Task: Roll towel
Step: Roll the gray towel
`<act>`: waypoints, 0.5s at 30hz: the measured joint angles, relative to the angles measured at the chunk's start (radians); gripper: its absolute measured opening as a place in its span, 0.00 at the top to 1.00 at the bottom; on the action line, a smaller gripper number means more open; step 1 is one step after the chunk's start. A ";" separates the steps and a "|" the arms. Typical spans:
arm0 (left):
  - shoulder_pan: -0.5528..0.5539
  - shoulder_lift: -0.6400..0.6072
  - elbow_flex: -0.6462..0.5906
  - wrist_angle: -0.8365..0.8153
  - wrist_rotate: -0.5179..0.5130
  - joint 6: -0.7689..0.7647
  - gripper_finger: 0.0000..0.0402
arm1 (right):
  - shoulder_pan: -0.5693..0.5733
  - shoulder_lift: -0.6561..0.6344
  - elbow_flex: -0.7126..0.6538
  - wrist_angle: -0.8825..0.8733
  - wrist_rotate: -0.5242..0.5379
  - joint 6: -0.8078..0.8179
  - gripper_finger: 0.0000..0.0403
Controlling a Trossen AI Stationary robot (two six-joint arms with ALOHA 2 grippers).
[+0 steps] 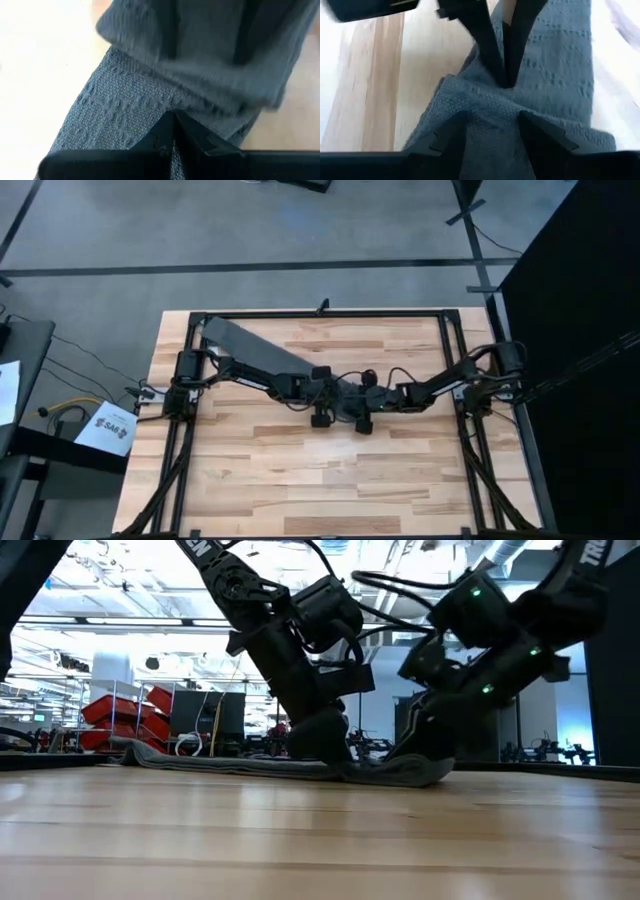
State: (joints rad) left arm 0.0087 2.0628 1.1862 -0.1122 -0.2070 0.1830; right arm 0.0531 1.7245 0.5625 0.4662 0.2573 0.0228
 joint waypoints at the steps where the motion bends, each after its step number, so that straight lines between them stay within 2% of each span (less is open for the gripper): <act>1: -0.006 0.000 0.000 0.000 0.000 -0.002 0.99 | -0.003 0.015 0.010 0.001 -0.001 -0.008 0.58; 9: -0.041 0.000 0.000 -0.005 0.005 -0.012 0.99 | -0.016 0.003 0.029 0.039 0.032 -0.034 0.58; 15: -0.041 0.000 0.000 -0.004 0.006 -0.009 0.99 | -0.016 0.003 0.029 0.035 0.034 0.023 0.58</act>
State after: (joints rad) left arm -0.0326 2.0624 1.1862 -0.1165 -0.2008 0.1737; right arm 0.0368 1.7275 0.5919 0.5017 0.2914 0.0463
